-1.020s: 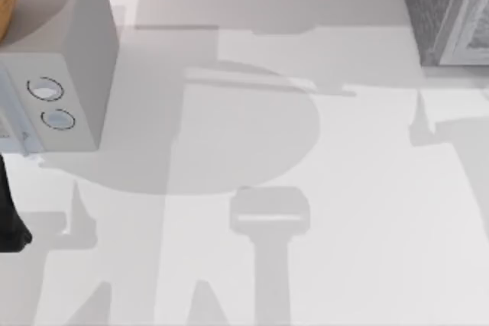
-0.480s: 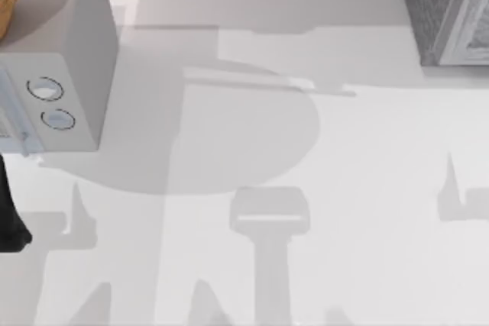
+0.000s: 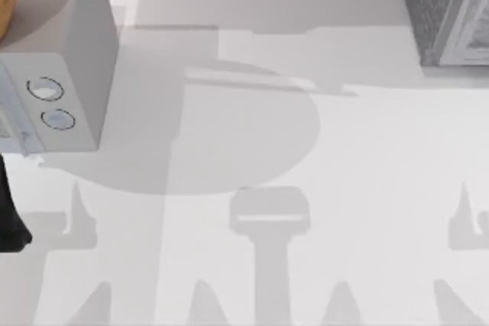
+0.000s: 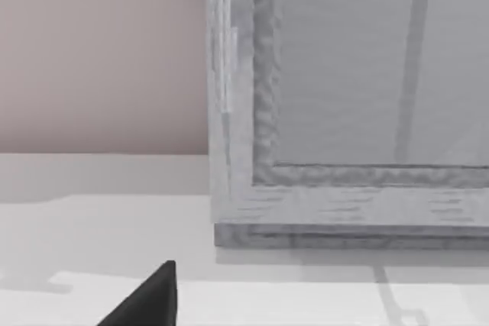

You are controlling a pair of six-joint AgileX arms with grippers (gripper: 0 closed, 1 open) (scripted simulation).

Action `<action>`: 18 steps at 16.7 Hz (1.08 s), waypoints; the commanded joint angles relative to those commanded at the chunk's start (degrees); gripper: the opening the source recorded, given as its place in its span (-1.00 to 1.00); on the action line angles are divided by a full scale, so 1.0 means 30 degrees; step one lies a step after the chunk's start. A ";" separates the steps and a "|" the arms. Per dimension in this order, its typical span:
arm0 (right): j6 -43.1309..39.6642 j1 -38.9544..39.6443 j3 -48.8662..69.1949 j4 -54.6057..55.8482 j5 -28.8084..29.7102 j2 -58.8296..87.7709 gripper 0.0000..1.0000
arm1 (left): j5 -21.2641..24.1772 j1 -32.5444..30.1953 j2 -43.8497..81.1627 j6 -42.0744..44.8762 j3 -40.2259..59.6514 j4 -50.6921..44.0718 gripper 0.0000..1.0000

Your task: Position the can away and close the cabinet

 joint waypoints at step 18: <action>-0.0048 -0.4997 0.1659 0.5881 -0.4923 0.7554 1.00 | 0.0000 0.0000 0.0000 0.0000 0.0000 0.0000 1.00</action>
